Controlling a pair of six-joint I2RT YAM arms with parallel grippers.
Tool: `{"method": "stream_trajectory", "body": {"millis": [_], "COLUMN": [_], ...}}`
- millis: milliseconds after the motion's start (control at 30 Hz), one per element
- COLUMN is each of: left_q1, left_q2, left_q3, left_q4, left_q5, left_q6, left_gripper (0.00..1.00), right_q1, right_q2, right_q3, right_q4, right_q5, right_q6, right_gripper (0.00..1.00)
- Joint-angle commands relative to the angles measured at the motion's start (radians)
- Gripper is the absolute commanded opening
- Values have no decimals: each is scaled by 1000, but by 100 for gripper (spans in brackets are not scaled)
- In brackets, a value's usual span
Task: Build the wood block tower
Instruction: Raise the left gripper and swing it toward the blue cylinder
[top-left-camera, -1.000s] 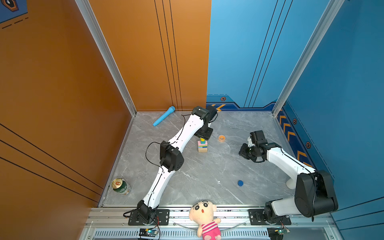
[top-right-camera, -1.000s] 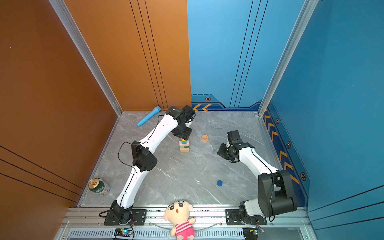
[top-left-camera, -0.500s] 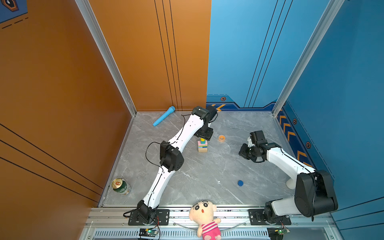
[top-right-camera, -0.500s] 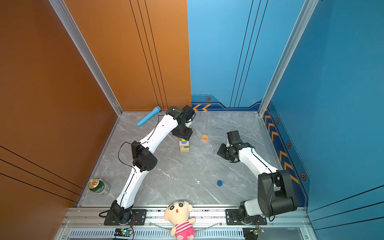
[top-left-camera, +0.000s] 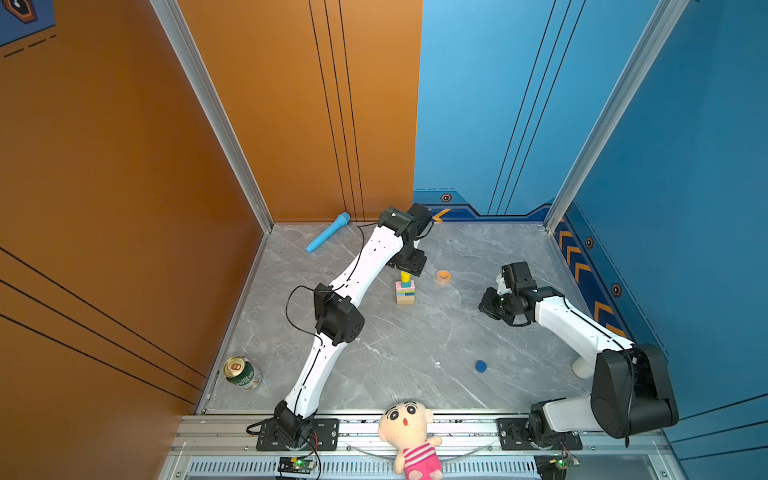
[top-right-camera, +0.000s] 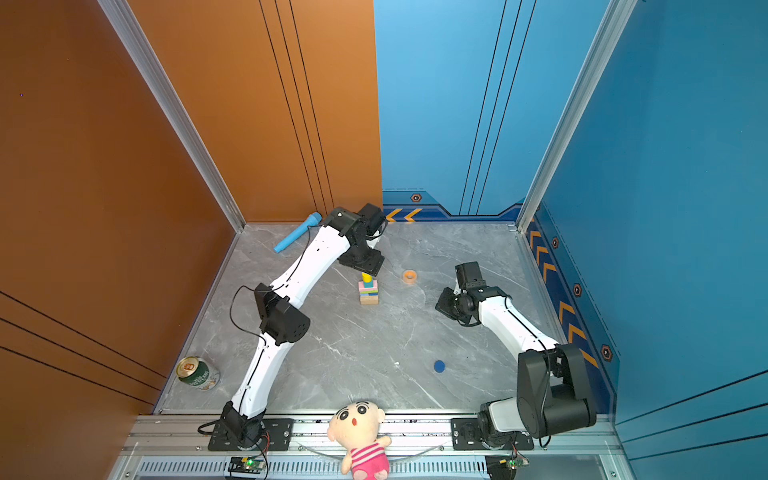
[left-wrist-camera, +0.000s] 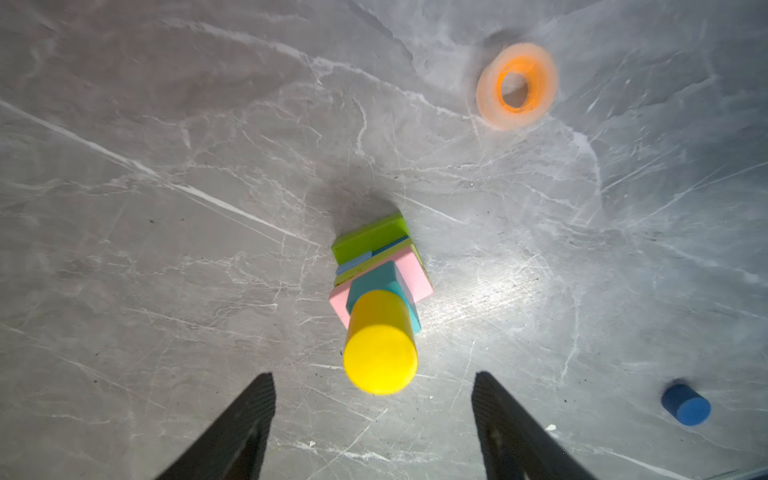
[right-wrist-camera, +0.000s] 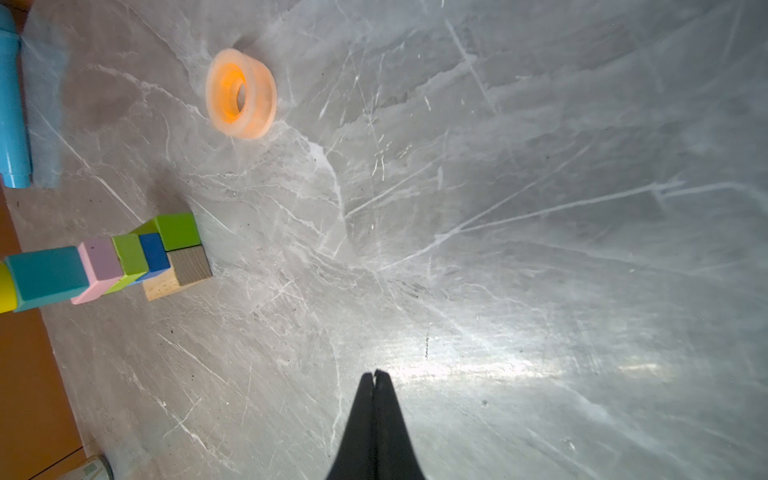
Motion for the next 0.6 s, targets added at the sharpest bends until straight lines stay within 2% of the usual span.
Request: {"method": "stream_trajectory", "body": {"millis": [0, 133, 267, 567], "left_q1": [-3, -59, -173, -415], "left_q2": [-142, -222, -250, -126], "left_q3": [21, 10, -6, -32], "left_q4": [-16, -15, -10, 16], "left_q5": [-48, -65, -65, -29], "left_q6": [1, 34, 76, 130], "left_gripper": [76, 73, 72, 69], "right_q1": [-22, -54, -110, -264], "right_q2": [-57, -112, -170, -300], "right_q3": [0, -1, -2, 1], "right_q4": [-42, -77, -117, -183], "right_q5": [15, 30, 36, 36], "right_q6": [-27, -42, -63, -96], "right_gripper": [5, 5, 6, 15]}}
